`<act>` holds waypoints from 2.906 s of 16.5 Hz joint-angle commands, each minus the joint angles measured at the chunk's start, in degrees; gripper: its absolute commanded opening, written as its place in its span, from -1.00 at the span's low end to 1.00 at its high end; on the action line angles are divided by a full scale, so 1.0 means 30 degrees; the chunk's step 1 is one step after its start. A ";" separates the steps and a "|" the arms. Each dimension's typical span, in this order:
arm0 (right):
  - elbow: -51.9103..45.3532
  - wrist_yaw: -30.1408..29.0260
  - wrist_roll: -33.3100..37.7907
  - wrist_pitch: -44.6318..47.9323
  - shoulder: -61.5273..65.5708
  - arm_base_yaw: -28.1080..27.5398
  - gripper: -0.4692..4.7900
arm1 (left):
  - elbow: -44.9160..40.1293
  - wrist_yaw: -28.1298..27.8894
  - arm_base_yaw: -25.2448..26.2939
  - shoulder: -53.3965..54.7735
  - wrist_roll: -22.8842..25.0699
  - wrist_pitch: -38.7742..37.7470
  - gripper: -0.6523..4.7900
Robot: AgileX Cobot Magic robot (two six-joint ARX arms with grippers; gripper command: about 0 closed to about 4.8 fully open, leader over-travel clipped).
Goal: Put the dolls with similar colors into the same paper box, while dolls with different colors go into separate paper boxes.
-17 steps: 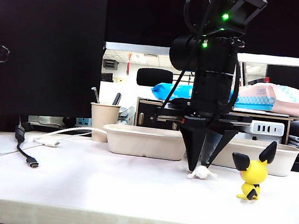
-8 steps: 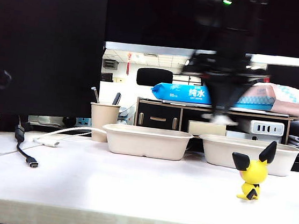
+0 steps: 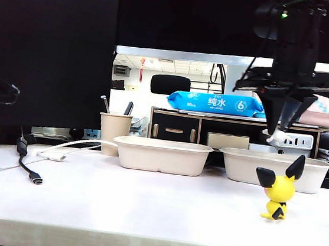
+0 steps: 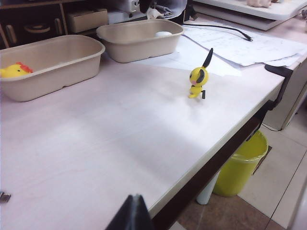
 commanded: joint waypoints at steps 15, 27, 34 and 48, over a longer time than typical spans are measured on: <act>0.0095 -0.6557 -0.3468 -0.6076 -0.0204 0.0510 -0.25 | 0.0007 0.0073 0.2106 -0.0495 0.0015 0.0044 -0.78; -0.0678 -0.6681 -0.6309 -0.8204 -0.2586 0.3810 0.84 | 0.0007 0.0051 0.5537 -0.1384 0.0015 0.0044 -0.78; -0.4692 -0.3832 -0.5544 -0.8080 -0.5661 0.5209 0.93 | 0.0007 0.0066 0.5581 -0.1632 0.0015 0.0044 -0.78; -0.7927 -0.3483 -0.7337 -0.4845 -0.7584 0.5639 1.00 | 0.0051 -0.0007 0.1800 -0.1843 0.0015 0.0066 -0.78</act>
